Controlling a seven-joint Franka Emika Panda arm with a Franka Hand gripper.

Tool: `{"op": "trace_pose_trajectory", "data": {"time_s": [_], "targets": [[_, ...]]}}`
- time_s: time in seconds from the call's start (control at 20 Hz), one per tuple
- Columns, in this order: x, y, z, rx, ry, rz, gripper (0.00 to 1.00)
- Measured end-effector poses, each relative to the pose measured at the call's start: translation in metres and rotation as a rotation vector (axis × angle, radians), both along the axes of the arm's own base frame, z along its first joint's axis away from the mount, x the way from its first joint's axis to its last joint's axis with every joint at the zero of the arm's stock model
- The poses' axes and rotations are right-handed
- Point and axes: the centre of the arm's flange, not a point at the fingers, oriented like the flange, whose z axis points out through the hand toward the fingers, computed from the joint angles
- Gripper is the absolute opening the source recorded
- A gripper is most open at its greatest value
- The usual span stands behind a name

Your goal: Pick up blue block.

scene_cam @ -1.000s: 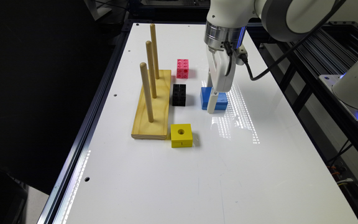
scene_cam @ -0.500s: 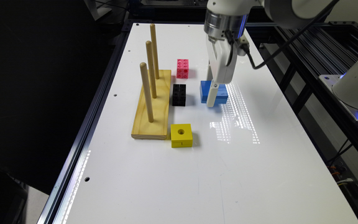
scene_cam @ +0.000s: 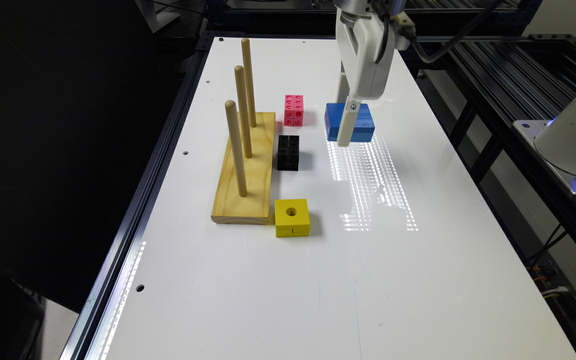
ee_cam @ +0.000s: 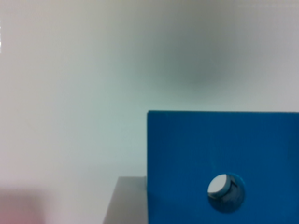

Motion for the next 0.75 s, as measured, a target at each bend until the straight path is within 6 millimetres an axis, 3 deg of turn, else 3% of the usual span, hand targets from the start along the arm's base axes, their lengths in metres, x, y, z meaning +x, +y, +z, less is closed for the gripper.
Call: {"op": "trace_pose_trajectory", "data": {"time_s": [0.25,0.45,0.75], "targets": [[-0.005,0.001,0.032,-0.004,-0.002,0.002,0.00],[-0.003,0.005,0.038,-0.004,-0.011,0.006,0.00],[-0.003,0.009,0.078,-0.008,-0.017,0.012,0.00]]}}
